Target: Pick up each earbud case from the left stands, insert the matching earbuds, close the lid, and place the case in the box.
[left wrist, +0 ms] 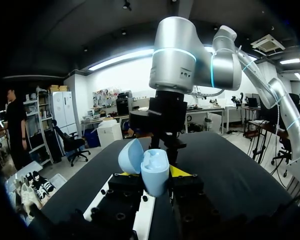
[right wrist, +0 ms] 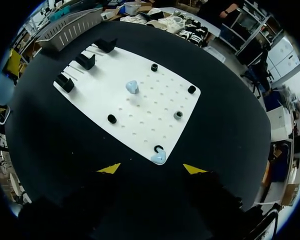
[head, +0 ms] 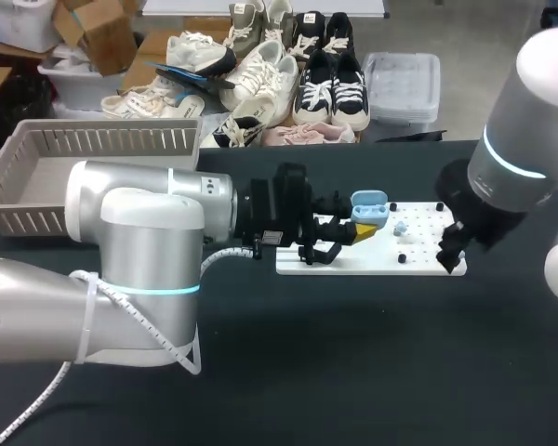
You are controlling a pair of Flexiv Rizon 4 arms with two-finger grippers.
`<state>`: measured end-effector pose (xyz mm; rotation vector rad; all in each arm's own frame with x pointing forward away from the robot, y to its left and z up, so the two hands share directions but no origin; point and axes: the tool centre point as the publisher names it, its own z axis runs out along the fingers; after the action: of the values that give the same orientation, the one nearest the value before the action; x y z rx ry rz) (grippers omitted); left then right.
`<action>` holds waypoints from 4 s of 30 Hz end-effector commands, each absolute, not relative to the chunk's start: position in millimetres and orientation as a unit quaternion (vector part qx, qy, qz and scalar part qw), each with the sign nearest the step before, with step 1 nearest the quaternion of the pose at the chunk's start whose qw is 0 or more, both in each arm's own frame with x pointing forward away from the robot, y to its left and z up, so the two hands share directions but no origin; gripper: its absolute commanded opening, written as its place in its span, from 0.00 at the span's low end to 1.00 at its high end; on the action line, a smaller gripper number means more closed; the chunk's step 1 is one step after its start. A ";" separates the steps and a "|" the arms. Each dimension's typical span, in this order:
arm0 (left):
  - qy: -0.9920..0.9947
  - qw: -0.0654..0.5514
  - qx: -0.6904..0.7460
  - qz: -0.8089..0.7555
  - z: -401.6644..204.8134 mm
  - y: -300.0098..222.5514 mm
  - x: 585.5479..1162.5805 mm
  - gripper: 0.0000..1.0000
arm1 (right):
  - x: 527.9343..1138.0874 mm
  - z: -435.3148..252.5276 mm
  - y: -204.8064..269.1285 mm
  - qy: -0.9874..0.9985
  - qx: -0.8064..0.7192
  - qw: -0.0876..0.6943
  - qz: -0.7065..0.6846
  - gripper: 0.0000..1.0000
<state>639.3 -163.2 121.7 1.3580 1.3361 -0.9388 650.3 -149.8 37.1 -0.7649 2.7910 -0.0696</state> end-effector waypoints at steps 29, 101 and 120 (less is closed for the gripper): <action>0.554 0.497 0.551 -0.378 120.8 -164.3 635.8 0.00 | 655.6 29.9 -148.2 0.960 -0.254 0.116 -0.022 0.47; 0.554 0.497 0.551 -0.378 120.8 -164.3 635.8 0.00 | 664.5 22.0 -149.4 0.968 -0.230 0.102 -0.025 0.32; 0.554 0.497 0.551 -0.378 120.8 -164.3 635.8 0.00 | 665.9 19.3 -150.0 0.969 -0.228 0.097 -0.025 0.13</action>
<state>639.3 -163.3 122.2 1.3562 1.3378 -0.9363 665.4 -151.8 20.2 -0.6775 2.8641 -0.0679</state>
